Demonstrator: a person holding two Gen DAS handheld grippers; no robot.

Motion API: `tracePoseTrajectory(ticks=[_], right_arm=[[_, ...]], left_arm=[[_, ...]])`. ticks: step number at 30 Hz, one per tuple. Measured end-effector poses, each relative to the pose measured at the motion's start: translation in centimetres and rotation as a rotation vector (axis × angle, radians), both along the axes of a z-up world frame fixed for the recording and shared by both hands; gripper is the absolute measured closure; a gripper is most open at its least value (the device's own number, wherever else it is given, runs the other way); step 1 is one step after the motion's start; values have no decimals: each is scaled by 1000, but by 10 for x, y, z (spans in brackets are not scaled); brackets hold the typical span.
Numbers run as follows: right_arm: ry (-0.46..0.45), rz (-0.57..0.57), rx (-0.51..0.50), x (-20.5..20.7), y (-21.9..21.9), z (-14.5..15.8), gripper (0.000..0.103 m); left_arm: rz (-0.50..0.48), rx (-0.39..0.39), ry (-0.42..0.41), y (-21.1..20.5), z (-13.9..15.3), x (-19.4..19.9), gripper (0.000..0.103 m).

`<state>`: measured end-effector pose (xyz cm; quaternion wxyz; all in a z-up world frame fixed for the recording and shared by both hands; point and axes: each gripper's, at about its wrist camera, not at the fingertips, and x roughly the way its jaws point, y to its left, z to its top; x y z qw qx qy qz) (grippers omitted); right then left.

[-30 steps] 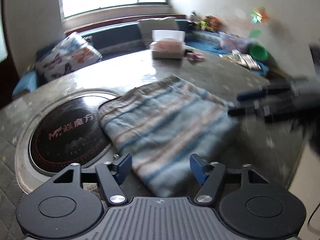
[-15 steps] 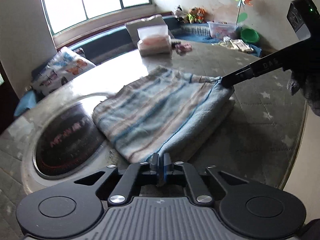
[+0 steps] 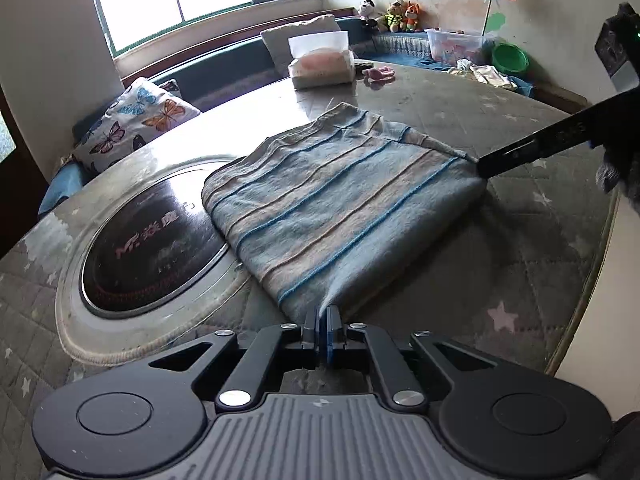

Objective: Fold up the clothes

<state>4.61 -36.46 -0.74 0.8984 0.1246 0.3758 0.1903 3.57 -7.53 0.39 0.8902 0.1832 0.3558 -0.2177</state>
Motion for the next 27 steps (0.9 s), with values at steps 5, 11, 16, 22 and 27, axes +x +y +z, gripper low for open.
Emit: tracePoseTrajectory(ticks=[5,11,16,22,27], right_arm=[[-88,10,-51,-6,3,22,86],[-133,61,-54,7,28,24,86],[-120,71,-68,17,41,6,86],[-92,45,-80,18,33,2,85],[-147,55,-66,31,38,16,85]], left_arm=[[33,-56,9,15,16,-3,95],[68,-155,-13,9,30,15,94],[86,-147,48,-1,5,33,94],[103,-143,62,7,-2,33,94],[112,-153,67,7,-2,35,94]])
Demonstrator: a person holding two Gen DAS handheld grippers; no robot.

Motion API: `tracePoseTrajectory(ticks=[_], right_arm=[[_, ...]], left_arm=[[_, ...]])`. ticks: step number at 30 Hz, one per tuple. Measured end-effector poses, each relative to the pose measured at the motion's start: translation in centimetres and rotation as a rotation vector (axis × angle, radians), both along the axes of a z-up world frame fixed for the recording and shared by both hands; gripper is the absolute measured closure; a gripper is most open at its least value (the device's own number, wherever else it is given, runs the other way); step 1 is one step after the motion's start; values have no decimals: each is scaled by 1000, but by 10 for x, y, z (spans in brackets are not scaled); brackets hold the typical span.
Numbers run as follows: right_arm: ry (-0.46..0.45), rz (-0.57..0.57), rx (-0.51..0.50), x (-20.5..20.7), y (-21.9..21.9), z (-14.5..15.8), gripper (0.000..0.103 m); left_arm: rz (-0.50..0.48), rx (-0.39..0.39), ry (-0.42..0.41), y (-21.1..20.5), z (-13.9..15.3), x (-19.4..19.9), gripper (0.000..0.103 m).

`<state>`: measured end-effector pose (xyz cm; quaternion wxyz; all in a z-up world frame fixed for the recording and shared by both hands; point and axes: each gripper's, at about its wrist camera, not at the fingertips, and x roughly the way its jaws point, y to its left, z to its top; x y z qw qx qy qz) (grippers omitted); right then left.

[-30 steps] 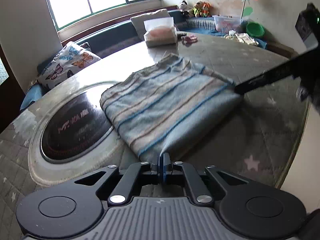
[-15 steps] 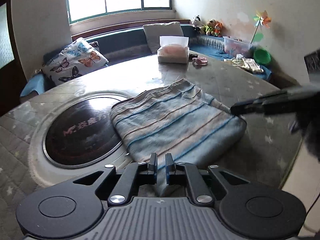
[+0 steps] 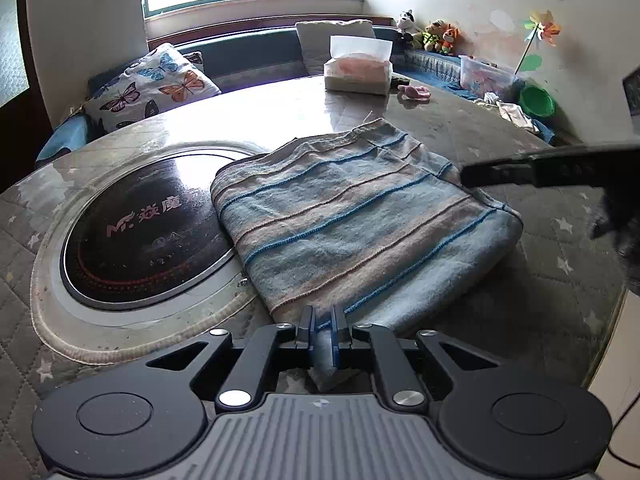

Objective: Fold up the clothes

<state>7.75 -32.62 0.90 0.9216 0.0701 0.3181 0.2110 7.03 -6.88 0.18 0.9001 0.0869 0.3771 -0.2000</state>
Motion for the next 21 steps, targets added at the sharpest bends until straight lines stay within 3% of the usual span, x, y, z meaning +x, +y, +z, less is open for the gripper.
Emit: tracePoseTrajectory(ticks=[7,12,21], right_arm=[[54,-34,-20,27,1,-22,85],[32,-33,-28,27,-3,-11,85],[-3,11,-54,69,21,-2,81]], left_arm=[[9,-23,11,3,1,1,94],[11,-34,9,1,10,10,93],[68,-47,-5,-4,20,68,93]])
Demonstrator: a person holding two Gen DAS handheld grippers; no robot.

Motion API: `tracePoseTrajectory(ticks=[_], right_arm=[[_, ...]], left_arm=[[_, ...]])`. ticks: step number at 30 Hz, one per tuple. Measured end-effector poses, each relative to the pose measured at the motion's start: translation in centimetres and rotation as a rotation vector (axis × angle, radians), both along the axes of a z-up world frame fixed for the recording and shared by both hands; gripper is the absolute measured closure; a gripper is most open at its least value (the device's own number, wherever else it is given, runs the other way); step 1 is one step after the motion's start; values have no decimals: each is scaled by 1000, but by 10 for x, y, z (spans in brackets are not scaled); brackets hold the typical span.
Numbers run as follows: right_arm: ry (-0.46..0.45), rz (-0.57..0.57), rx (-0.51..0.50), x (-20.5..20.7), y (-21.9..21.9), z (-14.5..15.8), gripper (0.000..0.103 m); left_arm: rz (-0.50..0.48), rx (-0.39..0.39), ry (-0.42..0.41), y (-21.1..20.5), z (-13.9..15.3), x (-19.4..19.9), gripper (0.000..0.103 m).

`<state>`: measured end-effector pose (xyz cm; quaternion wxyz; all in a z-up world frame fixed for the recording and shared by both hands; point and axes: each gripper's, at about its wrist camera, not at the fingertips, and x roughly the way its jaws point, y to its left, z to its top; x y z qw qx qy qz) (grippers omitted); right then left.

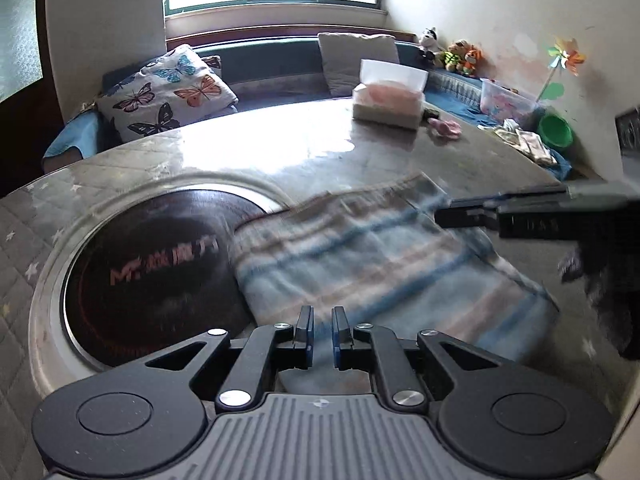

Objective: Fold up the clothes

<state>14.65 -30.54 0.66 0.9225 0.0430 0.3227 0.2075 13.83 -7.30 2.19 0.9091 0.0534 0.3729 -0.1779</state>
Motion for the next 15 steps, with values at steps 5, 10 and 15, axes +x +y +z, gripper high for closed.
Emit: tracePoseTrajectory(ticks=[5,10,15], right_arm=[[20,-4,-22,22,5,-9,76],[33,0,-13,26,2,-15,75],[15,14,-17,30,5,-9,69]], left_arm=[[37,1,24,1,-5,41,93],[77,20,44,5,-16,68,93],[98,10,57,9,-18,76,87]])
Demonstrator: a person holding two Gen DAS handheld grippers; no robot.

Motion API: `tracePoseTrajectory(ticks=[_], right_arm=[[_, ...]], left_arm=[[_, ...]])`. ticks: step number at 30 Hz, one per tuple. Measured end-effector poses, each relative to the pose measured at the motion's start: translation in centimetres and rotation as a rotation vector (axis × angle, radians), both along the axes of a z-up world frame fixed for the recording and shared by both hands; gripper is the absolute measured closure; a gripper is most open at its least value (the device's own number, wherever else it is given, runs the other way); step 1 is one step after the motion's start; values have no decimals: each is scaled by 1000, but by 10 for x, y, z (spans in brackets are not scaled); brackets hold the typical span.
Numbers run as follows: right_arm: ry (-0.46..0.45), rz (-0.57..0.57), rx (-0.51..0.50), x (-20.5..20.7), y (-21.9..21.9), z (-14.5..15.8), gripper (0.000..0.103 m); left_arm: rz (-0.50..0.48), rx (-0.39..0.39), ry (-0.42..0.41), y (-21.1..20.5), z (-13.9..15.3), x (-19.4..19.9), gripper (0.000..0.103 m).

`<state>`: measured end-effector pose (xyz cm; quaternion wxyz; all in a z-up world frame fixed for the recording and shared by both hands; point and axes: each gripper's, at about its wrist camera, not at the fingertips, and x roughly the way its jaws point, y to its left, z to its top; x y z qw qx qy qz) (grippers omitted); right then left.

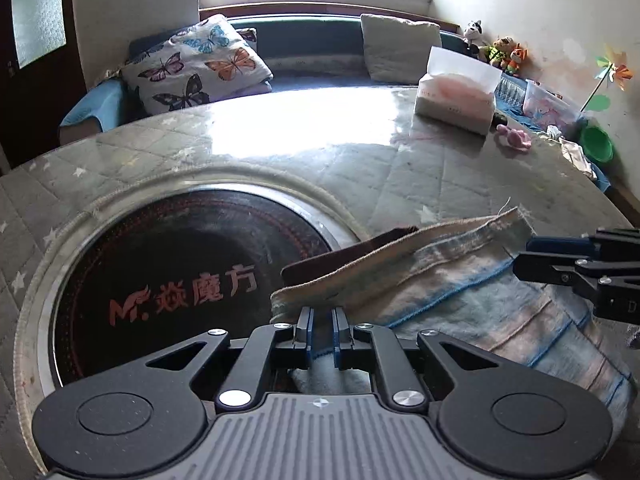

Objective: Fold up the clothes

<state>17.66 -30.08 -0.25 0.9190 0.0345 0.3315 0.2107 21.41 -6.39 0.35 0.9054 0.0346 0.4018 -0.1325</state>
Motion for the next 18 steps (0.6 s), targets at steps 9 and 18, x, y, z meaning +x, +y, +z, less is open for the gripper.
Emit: tracePoseTrajectory(ticks=[9,18], right_arm=[[15,-10,-6,20,1,-7,67],[9,-3,-19,20,2,-8,67]], left_arm=[[-50,11,-54,-31,15,14,57],[-70,53,-45,-50,3,36,57]])
